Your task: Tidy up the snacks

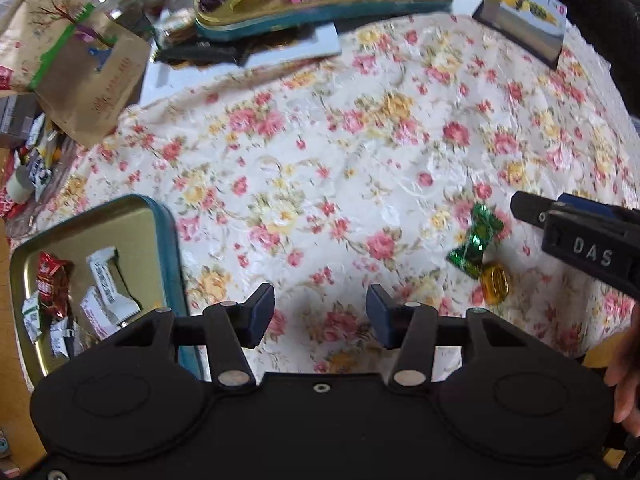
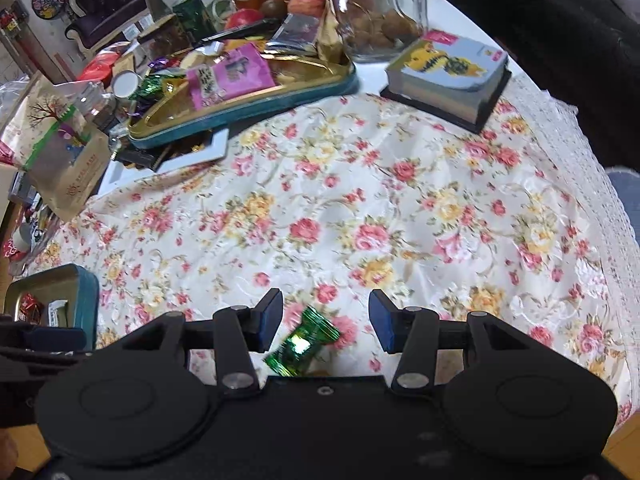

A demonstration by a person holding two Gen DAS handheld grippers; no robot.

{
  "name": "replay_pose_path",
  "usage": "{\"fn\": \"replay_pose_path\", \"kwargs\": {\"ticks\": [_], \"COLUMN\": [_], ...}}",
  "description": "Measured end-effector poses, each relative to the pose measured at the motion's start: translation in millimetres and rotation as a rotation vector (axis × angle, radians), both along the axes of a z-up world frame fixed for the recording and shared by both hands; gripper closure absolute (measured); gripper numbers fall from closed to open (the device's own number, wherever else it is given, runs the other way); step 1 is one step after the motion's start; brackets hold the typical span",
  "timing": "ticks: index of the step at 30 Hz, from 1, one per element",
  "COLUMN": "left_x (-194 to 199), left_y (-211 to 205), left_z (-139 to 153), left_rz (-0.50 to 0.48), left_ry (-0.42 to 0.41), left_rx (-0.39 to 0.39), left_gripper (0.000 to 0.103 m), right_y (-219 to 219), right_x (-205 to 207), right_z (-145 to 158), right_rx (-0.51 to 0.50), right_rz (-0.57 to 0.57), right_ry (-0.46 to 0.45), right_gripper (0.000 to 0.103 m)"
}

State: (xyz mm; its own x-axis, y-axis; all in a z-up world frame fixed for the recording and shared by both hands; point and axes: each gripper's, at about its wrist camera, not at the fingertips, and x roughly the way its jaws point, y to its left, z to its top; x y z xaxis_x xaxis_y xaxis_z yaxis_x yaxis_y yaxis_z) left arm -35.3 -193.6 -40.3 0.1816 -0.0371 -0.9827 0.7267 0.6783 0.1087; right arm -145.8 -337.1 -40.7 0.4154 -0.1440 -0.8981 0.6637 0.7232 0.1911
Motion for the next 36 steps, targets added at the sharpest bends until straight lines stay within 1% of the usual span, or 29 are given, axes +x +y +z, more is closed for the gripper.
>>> {"fn": "replay_pose_path", "kwargs": {"ticks": [4, 7, 9, 11, 15, 16, 17, 19, 20, 21, 25, 28, 32, 36], "left_x": [-3.3, -3.8, -3.7, -3.0, -0.1, 1.7, 2.1, 3.1, 3.2, 3.4, 5.0, 8.5, 15.3, 22.4], "left_y": [0.8, 2.4, 3.0, 4.0, 5.8, 5.8, 6.2, 7.2, 7.8, 8.4, 12.9, 17.9, 25.7, 34.3], "left_z": [-14.7, -21.4, -22.7, -22.0, -18.8, -19.0, -18.8, -18.6, -18.5, -18.2, -15.7, -12.3, -6.4, -0.1], "left_rz": [0.006, 0.009, 0.011, 0.019, 0.037, 0.041, 0.043, 0.048, 0.05, 0.053, 0.068, 0.084, 0.109, 0.141], "left_ry": [0.047, 0.067, 0.069, 0.067, 0.068, 0.068, 0.068, 0.07, 0.071, 0.073, 0.078, 0.082, 0.092, 0.096], "left_rx": [0.051, 0.075, 0.085, 0.085, 0.08, 0.081, 0.081, 0.083, 0.083, 0.083, 0.075, 0.064, 0.041, 0.023], "left_gripper": [0.046, 0.046, 0.046, 0.046, 0.046, 0.046, 0.046, 0.046, 0.046, 0.046, 0.046, 0.046, 0.046, 0.046], "right_y": [-8.2, -10.0, -7.9, -3.1, 10.2, 13.1, 16.4, 22.6, 25.1, 27.0, 32.4, 38.7, 50.7, 53.2], "right_x": [-6.0, -8.0, -9.1, -8.4, -6.4, -5.4, -4.4, -1.1, 1.2, 3.6, 18.3, 31.2, 48.5, 53.7], "right_z": [-8.0, -13.0, -15.4, -19.9, -34.5, -38.0, -41.5, -46.2, -47.8, -48.9, -52.0, -56.2, -56.6, -44.9], "right_rx": [0.054, 0.065, 0.079, 0.105, 0.201, 0.216, 0.223, 0.217, 0.214, 0.217, 0.263, 0.292, 0.26, 0.237], "right_rz": [-0.027, -0.021, 0.007, 0.07, 0.142, 0.154, 0.161, 0.166, 0.168, 0.168, 0.163, 0.165, 0.208, 0.229], "right_ry": [0.052, 0.104, 0.121, 0.151, 0.188, 0.196, 0.203, 0.213, 0.212, 0.206, 0.174, 0.167, 0.136, 0.077], "right_gripper": [0.052, 0.052, 0.052, 0.053, 0.054, 0.055, 0.059, 0.064, 0.067, 0.067, 0.068, 0.068, 0.068, 0.068]}}
